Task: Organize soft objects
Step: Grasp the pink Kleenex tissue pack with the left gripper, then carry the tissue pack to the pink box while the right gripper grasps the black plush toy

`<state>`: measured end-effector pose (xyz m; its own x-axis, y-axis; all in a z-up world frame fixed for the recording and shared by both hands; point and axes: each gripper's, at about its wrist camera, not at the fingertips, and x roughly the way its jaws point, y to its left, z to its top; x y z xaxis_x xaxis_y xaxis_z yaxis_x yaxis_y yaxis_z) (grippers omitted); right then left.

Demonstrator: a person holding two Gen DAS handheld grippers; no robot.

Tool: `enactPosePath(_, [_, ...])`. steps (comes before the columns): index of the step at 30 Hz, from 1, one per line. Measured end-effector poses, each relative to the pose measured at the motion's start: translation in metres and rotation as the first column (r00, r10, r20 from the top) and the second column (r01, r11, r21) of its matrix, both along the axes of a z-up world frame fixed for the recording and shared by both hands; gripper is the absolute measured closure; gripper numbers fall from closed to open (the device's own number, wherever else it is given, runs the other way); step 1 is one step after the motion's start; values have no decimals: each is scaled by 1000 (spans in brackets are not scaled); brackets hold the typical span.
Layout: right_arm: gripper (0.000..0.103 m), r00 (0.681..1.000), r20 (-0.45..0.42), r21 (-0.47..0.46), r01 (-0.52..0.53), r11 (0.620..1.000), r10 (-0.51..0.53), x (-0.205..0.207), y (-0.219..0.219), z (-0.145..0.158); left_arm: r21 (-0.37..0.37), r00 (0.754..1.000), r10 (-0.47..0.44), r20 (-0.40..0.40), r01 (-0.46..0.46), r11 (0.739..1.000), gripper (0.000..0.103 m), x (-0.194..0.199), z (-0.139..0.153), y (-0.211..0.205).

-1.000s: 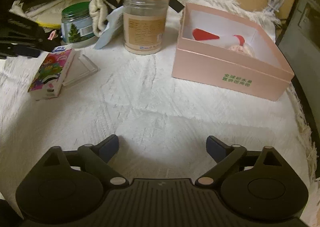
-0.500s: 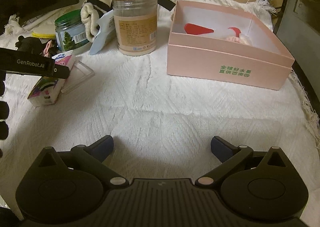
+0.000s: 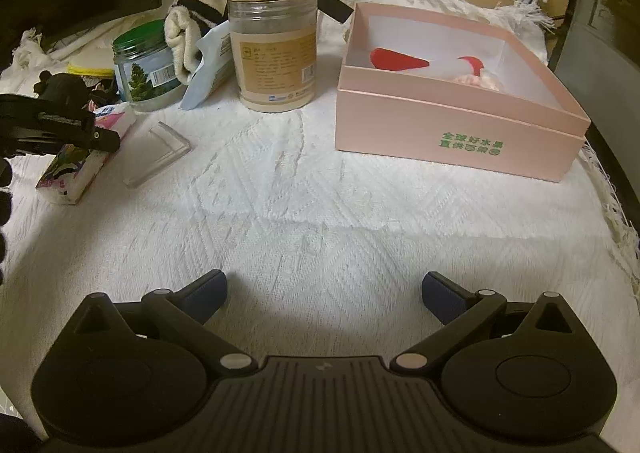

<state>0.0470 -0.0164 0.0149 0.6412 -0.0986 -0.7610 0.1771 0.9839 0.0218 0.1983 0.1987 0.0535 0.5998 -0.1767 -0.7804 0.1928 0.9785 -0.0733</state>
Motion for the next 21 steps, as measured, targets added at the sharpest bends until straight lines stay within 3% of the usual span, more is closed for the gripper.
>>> enactPosePath(3, [0,1000,-2,16,-2,1000,2,4,-2,6,-74,1000,-26,-2,26,997,48,-12,2,16])
enactPosePath(8, [0,995,89,2,-54,999,53,18,12,34,-177,1000,6,-2,-7,984,50,-29,12,52])
enactPosePath(13, [0,964,152,-86,-206,975,217,53,66,63,-206,991,124,50,-111,972,50,-45,38,111])
enactPosePath(21, [1,896,173,-46,-407,912,408,145,184,85,-246,955,291,52,-270,931,50,-63,50,209])
